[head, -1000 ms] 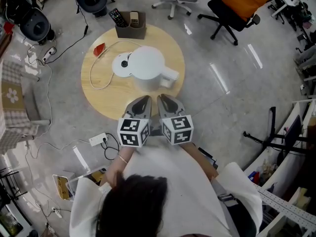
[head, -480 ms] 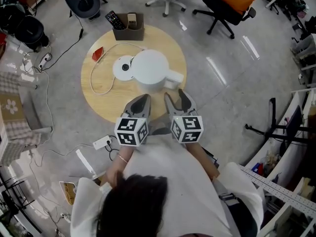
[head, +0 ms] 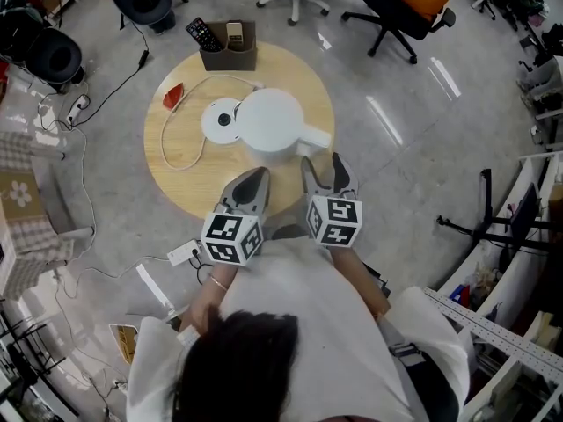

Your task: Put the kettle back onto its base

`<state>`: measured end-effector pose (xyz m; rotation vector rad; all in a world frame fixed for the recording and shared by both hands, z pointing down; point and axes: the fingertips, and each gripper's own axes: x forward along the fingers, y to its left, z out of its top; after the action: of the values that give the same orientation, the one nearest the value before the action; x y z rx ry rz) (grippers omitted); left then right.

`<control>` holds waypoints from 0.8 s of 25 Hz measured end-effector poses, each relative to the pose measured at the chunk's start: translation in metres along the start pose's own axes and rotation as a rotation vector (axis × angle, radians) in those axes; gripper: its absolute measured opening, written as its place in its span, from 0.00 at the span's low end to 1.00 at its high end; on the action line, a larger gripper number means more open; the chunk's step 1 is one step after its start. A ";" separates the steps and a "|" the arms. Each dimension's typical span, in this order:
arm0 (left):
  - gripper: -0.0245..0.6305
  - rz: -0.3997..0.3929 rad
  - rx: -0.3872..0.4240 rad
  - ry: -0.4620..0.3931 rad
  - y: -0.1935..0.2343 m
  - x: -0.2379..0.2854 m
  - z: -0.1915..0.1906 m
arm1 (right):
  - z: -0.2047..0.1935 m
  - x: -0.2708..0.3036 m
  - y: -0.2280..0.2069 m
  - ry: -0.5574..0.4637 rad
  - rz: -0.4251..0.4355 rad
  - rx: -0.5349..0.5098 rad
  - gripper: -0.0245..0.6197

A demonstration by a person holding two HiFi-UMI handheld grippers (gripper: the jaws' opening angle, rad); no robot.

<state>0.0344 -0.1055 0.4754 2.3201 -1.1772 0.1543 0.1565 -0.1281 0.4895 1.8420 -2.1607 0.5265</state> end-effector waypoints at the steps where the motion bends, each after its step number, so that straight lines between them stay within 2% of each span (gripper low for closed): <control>1: 0.09 0.002 0.001 0.001 0.001 0.000 0.000 | 0.000 0.002 -0.001 0.005 -0.006 -0.010 0.46; 11: 0.09 0.041 0.001 0.013 0.020 0.001 0.003 | 0.002 0.021 -0.010 0.022 -0.088 -0.045 0.48; 20: 0.09 0.054 -0.008 0.027 0.027 0.008 0.000 | 0.005 0.037 -0.009 0.002 -0.122 -0.068 0.48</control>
<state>0.0180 -0.1238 0.4892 2.2739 -1.2250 0.1996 0.1595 -0.1646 0.5015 1.9208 -2.0225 0.4225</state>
